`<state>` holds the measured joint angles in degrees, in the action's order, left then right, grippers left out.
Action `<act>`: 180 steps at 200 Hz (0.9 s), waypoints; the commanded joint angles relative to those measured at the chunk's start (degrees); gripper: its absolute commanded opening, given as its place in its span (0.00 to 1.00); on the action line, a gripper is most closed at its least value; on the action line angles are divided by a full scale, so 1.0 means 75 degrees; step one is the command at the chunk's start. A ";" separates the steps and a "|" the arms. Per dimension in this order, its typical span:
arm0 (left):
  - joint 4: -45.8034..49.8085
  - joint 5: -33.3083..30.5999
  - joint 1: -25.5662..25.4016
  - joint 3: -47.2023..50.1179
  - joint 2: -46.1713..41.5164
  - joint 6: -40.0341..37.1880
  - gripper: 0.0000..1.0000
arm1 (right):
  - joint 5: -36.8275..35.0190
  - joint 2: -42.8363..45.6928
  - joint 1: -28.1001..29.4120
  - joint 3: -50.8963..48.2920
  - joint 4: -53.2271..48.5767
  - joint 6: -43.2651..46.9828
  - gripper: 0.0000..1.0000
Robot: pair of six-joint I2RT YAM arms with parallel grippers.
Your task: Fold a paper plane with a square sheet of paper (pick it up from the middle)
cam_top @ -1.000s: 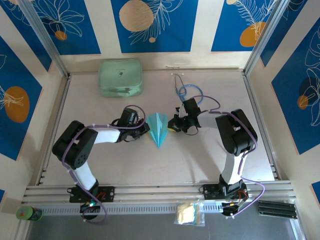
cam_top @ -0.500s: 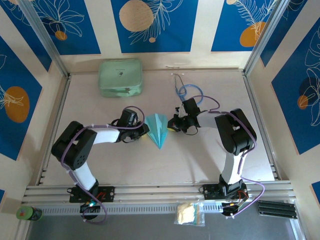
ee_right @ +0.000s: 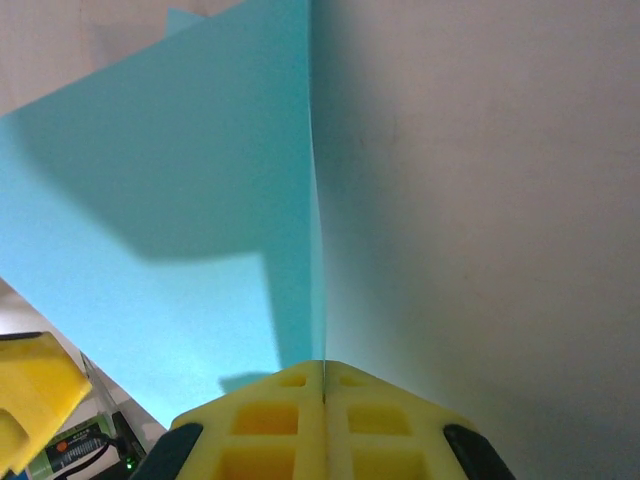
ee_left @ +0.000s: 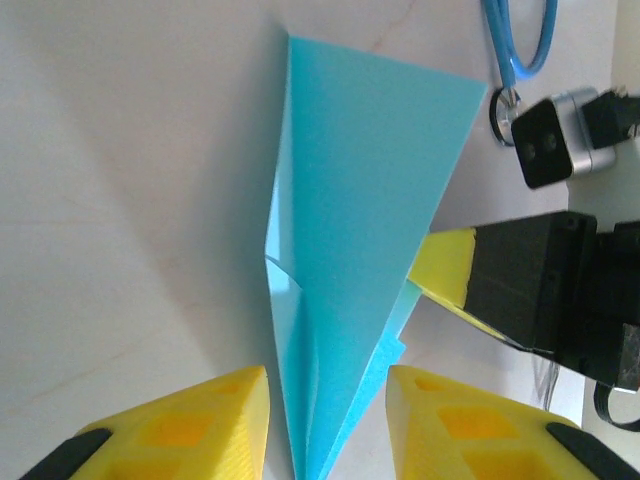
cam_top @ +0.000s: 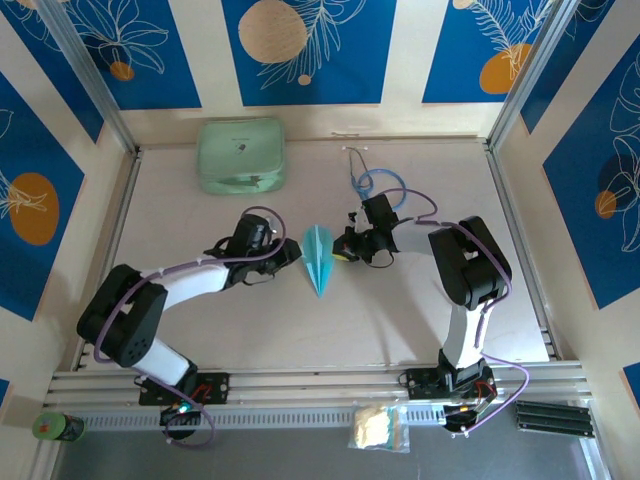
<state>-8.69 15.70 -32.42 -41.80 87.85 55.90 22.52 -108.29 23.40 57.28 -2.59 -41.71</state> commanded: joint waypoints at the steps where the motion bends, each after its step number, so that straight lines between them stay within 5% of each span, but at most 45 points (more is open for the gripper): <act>1: -0.0420 0.0308 -0.0140 -0.0047 0.0323 0.0103 0.36 | 0.0126 -0.0174 0.0047 0.0207 -0.0214 0.0116 0.02; 94: -0.0881 0.1156 -0.0223 -0.0344 0.1060 0.0126 0.27 | 0.0222 -0.0175 0.0009 0.0156 -0.0118 0.0042 0.02; 180: -0.0248 0.1015 -0.0447 -0.0683 0.1165 -0.0233 0.31 | 0.0220 -0.0185 -0.0011 0.0188 -0.0176 0.0054 0.02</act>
<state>-13.74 23.55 -34.63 -44.12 96.95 56.49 22.72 -108.97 23.40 57.69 -2.81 -41.74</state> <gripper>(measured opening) 0.308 0.055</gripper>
